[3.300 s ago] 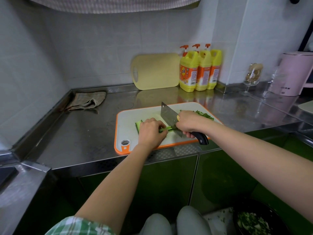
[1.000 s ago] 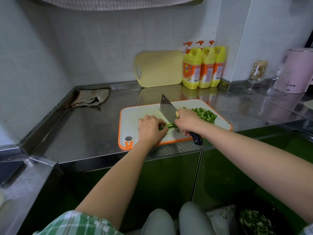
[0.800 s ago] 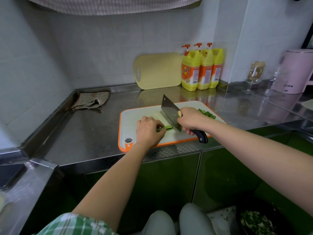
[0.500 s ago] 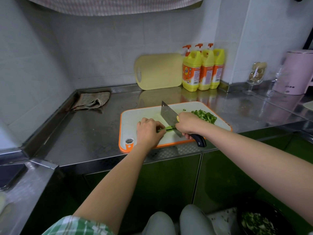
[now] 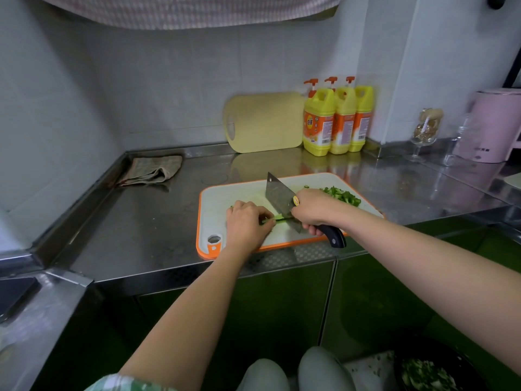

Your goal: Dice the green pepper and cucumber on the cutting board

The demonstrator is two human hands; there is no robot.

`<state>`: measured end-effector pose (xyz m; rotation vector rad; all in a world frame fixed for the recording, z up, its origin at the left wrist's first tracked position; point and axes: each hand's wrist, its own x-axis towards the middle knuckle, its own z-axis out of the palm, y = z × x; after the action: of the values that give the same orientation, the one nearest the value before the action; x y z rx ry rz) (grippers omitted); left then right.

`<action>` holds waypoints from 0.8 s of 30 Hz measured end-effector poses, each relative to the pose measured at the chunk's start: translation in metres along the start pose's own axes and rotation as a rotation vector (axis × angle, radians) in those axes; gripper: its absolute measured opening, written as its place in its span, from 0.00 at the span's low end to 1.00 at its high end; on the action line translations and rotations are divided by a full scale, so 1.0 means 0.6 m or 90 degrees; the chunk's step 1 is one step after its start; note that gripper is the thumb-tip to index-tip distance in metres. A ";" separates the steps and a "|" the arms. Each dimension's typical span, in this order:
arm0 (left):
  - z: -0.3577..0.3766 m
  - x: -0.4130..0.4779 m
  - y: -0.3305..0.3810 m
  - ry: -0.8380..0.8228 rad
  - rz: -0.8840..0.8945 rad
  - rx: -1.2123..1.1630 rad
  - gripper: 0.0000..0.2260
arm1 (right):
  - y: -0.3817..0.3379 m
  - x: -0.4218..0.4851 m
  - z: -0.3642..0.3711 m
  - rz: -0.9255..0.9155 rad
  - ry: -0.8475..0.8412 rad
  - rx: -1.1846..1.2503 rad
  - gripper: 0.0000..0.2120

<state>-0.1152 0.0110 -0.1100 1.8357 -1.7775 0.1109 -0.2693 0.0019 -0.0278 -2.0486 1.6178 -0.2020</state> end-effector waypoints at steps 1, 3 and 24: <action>0.000 0.000 0.000 0.001 0.000 -0.001 0.10 | -0.001 0.001 0.003 0.003 0.001 -0.002 0.11; -0.001 -0.001 0.000 0.003 -0.001 -0.004 0.10 | -0.002 0.005 0.010 0.008 0.011 -0.005 0.10; -0.001 -0.004 -0.003 0.016 -0.015 -0.030 0.09 | -0.021 0.000 0.018 0.013 0.015 -0.055 0.11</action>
<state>-0.1138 0.0131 -0.1111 1.8135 -1.7269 0.0831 -0.2540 0.0069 -0.0310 -2.1002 1.6891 -0.1524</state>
